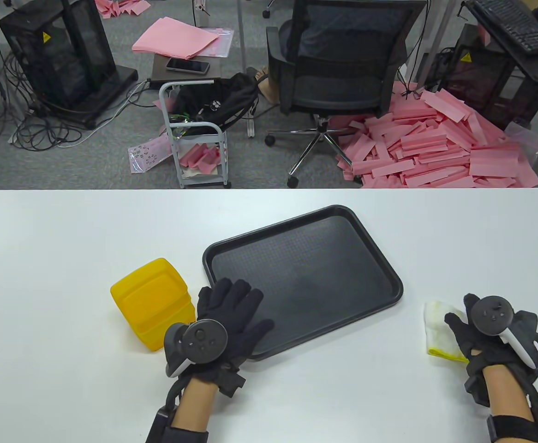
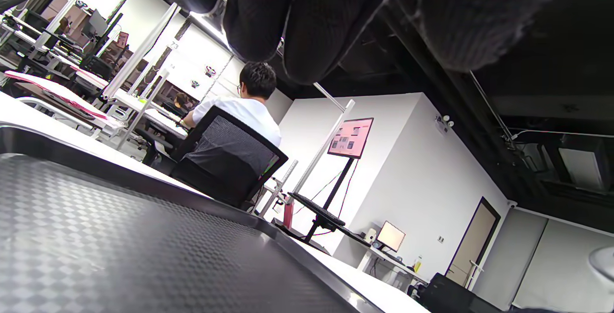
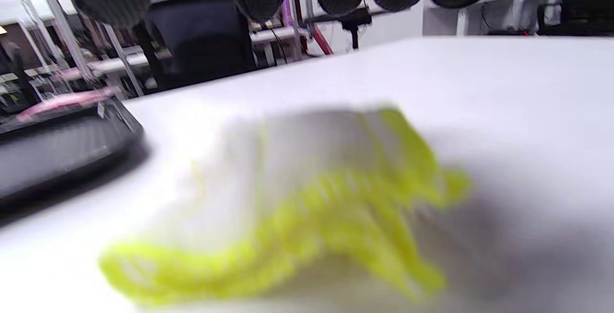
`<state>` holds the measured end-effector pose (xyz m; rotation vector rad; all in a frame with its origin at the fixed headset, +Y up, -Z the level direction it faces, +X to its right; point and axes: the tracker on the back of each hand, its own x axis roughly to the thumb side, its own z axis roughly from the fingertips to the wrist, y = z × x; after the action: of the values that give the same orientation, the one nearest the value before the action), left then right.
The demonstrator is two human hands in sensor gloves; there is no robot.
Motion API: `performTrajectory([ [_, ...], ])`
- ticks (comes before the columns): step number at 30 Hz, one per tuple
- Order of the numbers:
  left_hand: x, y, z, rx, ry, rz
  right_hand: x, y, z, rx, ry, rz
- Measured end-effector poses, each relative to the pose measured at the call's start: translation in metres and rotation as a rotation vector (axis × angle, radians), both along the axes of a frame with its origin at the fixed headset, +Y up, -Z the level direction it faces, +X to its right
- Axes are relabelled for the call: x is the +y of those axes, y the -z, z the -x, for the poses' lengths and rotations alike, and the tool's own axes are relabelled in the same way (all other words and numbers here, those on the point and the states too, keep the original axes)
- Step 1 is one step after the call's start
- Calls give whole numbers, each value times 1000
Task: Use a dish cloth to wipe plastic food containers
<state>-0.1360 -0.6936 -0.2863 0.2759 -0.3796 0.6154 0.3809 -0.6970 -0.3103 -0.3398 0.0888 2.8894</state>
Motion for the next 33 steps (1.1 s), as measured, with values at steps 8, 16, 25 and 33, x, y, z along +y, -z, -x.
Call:
performTrajectory([
  [8, 1, -2, -1, -4, -4, -14, 59, -8, 75, 244, 62, -278],
  [16, 1, -3, -5, -10, 15, -24, 61, -23, 164, 494, 131, -417],
  [25, 1, -3, -6, -12, 22, -24, 29, -23, 203, 596, 98, -418],
  [33, 2, -4, -7, -12, 24, -30, 25, -20, 202, 589, 93, -394],
])
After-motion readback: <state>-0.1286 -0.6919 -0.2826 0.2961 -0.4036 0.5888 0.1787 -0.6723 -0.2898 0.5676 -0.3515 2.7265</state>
